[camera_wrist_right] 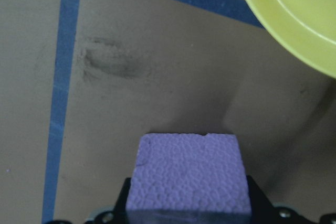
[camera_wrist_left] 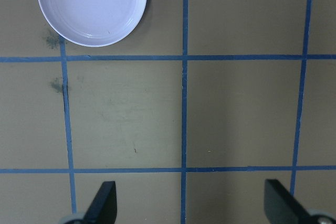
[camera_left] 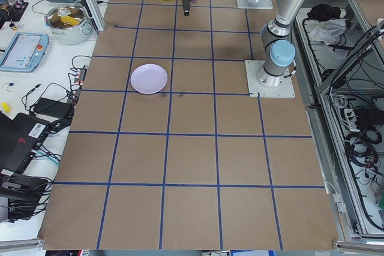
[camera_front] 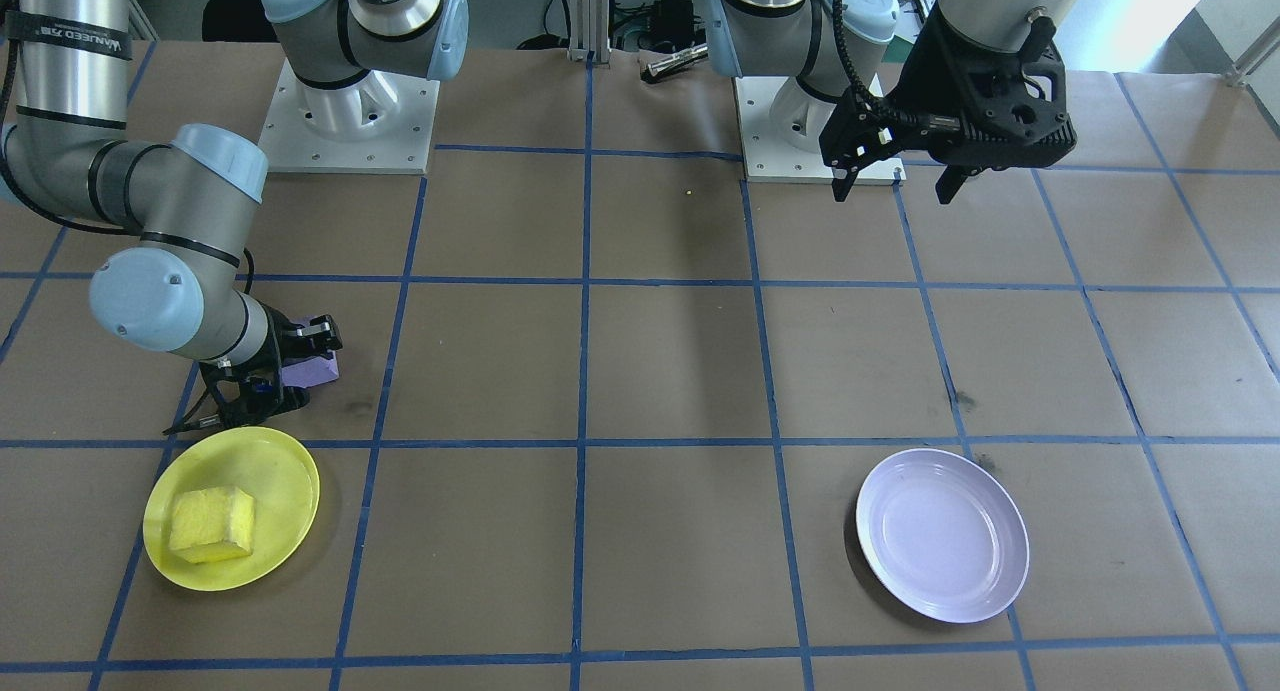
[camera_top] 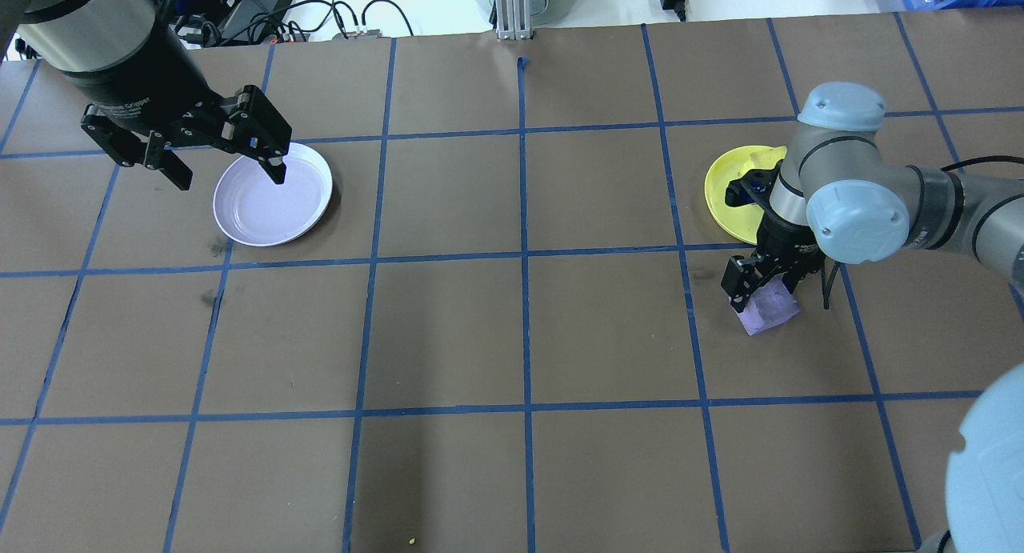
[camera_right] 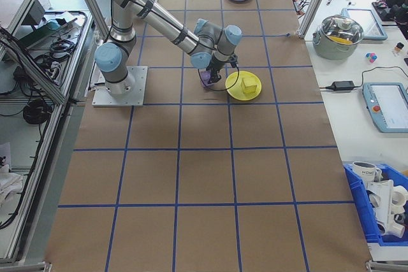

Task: Sort blocks by color into plates

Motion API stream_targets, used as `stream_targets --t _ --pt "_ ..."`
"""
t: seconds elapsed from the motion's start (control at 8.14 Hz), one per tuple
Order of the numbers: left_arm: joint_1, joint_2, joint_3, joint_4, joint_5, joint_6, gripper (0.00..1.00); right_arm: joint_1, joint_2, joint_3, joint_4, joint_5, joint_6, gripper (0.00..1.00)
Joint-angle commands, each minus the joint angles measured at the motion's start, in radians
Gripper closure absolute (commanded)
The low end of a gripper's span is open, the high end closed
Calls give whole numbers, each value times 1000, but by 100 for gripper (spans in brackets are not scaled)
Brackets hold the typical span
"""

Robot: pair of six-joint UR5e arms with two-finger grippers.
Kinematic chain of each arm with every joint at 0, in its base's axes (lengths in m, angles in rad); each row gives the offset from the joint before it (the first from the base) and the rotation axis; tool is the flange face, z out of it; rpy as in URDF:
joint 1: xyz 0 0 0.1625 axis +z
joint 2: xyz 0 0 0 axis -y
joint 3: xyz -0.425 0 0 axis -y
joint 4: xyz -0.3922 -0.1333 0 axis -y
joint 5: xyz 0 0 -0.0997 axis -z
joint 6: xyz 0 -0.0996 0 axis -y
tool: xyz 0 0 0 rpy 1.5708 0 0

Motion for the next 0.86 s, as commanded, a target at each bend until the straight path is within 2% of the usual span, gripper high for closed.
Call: stream_targets --t 0.0,0.12,0.25,0.37,0.61,0.74 --pt "0 -1 0 0 1 0 0 -2 -19 -48 6 -33 14 100" --pt "0 -1 0 1 -1 0 0 -1 -60 -71 62 -18 48 100" --pt "0 -1 0 1 -1 0 0 2 -112 -109 75 49 138 100" --pt "0 -1 0 1 -1 0 0 2 -127 -135 86 106 177 100" --pt "0 -3 0 1 -1 0 0 50 -124 -160 56 310 232 100" --pt "0 -1 2 1 -1 0 0 141 -110 -174 -24 308 331 100"
